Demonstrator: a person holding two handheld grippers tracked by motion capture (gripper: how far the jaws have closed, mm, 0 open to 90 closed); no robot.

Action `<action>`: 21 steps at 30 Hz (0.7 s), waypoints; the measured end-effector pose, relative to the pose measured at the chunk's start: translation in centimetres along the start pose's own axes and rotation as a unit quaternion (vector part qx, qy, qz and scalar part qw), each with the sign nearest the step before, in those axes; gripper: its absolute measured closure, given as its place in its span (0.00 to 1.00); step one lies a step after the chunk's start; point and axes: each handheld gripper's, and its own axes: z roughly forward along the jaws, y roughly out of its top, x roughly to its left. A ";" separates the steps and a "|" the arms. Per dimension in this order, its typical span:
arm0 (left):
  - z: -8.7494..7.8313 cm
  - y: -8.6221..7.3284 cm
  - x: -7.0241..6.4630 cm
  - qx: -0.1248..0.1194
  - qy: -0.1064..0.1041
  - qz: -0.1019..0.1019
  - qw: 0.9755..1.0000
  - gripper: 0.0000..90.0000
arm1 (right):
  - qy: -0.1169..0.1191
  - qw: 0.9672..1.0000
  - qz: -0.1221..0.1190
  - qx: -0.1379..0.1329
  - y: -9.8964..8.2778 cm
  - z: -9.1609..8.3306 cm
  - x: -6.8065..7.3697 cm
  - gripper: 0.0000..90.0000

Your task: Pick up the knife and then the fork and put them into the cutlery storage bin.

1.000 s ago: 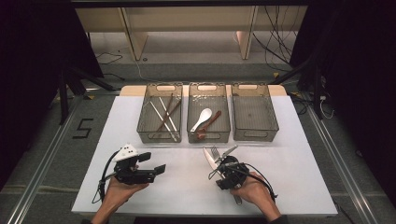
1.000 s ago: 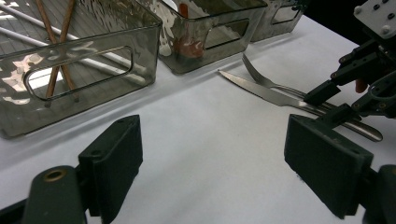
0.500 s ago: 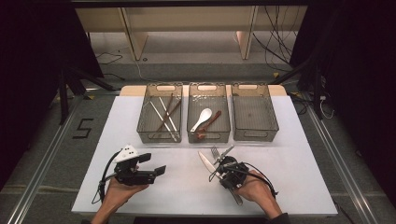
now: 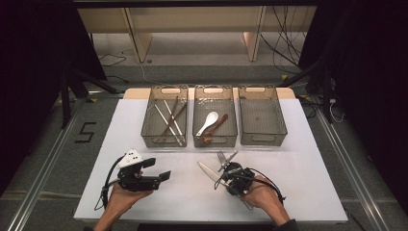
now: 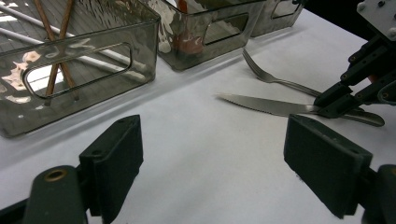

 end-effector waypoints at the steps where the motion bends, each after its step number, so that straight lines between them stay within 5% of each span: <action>1: 0.0 0.0 0.0 0.000 0.000 0.000 1.000 0.21 | -0.001 1.000 0.001 0.000 0.0 0.0 0.0 0.88; 21: -0.1 -0.2 0.2 -0.013 0.002 -0.004 1.000 0.20 | 0.002 1.000 -0.026 0.002 0.2 -0.1 0.0 0.89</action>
